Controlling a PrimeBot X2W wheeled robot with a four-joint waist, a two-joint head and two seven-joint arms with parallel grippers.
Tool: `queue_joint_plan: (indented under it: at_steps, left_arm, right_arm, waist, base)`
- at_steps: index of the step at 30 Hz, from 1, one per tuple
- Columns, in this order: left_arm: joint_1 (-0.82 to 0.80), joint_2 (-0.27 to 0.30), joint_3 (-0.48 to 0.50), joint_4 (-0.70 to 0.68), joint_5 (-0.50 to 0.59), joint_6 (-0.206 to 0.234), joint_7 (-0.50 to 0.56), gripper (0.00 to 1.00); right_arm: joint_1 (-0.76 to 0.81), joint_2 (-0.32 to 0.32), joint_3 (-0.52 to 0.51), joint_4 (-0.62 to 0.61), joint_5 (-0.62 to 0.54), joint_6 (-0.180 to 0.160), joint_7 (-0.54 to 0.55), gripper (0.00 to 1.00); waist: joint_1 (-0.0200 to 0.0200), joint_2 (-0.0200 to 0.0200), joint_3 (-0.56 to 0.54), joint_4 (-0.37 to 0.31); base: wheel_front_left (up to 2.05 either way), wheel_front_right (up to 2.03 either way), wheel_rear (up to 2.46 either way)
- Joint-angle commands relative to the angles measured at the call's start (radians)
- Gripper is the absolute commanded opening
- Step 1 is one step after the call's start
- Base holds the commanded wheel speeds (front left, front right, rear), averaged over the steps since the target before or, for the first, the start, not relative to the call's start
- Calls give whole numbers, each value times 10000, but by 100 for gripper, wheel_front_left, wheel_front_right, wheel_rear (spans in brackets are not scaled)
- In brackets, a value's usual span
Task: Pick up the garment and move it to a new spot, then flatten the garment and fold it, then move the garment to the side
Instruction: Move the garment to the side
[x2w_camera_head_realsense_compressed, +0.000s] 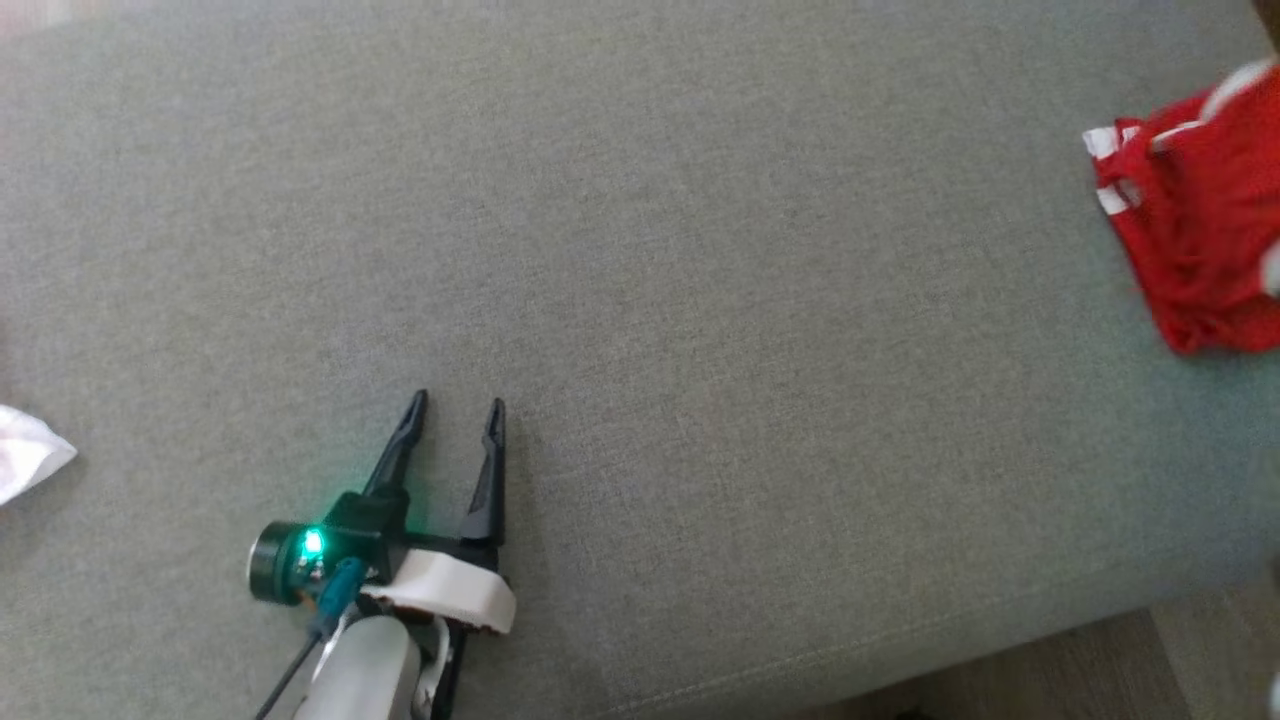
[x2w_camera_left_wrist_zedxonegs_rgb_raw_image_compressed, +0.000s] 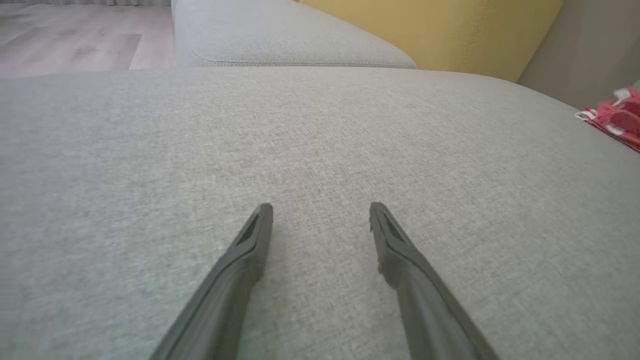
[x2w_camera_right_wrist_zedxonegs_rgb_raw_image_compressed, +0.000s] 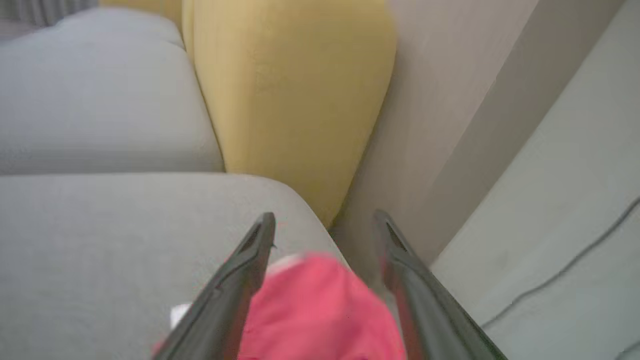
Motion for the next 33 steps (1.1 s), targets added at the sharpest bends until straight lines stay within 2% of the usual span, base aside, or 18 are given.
queue_joint_plan:
  at_steps: [1,7,13,22,33]
  left_arm:
    - [37,79,447,-176,-61,94,-51,100]
    - [246,79,903,-313,-153,321,-51,100]
    - [516,79,1273,-337,-192,415,-51,100]
    - [752,79,1515,-152,-297,482,-51,100]
    - [1327,79,1645,-232,-216,648,-51,100]
  right_arm:
    - [-41,281,255,-826,82,-7,-105,100]
    - [973,1816,1382,-2629,783,-7,-107,100]
    - [2277,2642,2436,-3503,1695,-7,-107,100]
    - [4218,2860,3316,-4019,2765,-7,-108,100]
    - [5298,2864,3602,-4345,2755,-7,-108,100]
  waist:
    - [-1,0,-163,-5]
    - [-1,0,-685,124]
    - [-1,0,-1211,712]
    - [-1,0,-1747,1648]
    - [-1,0,-2448,2039]
  base:
    - [0,0,0]
    - [0,0,0]
    - [0,0,0]
    - [0,0,0]
    - [0,0,0]
